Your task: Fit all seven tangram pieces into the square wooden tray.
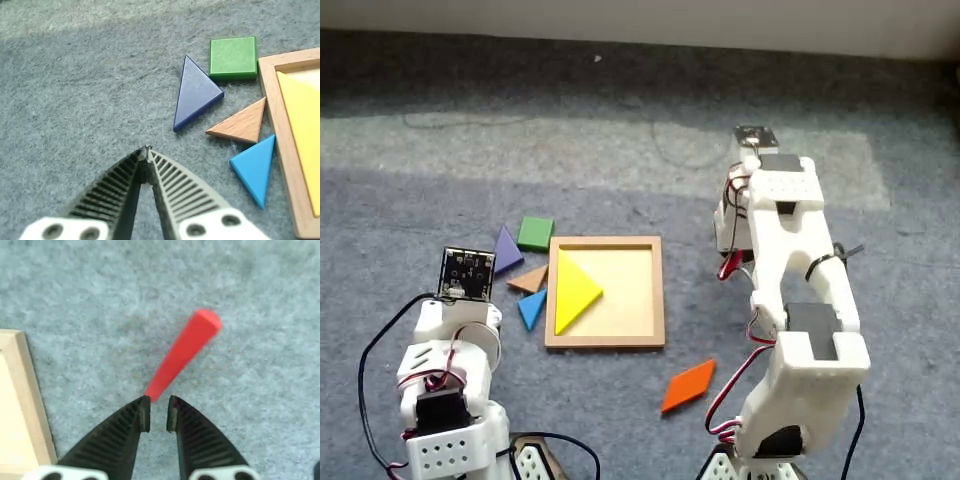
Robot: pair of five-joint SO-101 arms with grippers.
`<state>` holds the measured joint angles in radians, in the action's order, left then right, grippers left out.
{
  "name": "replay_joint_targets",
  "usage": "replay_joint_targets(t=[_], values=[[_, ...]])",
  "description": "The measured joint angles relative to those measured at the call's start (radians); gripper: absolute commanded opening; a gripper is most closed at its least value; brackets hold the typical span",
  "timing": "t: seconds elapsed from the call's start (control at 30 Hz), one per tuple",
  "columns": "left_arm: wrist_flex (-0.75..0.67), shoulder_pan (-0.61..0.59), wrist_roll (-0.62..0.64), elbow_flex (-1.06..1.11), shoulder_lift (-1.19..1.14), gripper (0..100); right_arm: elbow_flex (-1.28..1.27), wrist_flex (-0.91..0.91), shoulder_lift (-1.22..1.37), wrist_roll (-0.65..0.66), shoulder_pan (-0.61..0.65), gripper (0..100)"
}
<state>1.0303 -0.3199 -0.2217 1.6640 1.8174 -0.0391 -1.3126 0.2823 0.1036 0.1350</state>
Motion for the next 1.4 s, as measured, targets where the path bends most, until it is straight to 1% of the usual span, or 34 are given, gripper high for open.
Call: replay_joint_targets(t=[0.13,0.43,0.63,0.8,1.0,1.07,1.2,1.27,1.4], values=[[0.0,0.0,0.0,0.0,0.0,1,-0.021,0.0,-0.044,0.0,0.031,6.0],[0.0,0.0,0.0,0.0,0.0,1,-0.021,0.0,-0.052,0.002,0.031,6.3],[0.0,0.0,0.0,0.0,0.0,1,-0.021,-0.012,-0.052,0.002,0.031,17.9],[0.0,0.0,0.0,0.0,0.0,1,-0.021,-0.064,-0.069,0.018,0.031,18.7],[0.0,0.0,0.0,0.0,0.0,1,-0.049,-0.04,-0.215,0.055,0.031,19.0],[0.0,0.0,0.0,0.0,0.0,1,-0.072,-0.018,-0.229,0.055,0.035,23.5],[0.0,0.0,0.0,0.0,0.0,1,-0.078,0.049,-0.173,0.055,0.074,38.6],[0.0,0.0,0.0,0.0,0.0,1,-0.08,0.074,-0.114,0.058,0.08,39.6],[0.0,0.0,0.0,0.0,0.0,1,-0.055,0.08,-0.034,0.124,0.077,39.2]])
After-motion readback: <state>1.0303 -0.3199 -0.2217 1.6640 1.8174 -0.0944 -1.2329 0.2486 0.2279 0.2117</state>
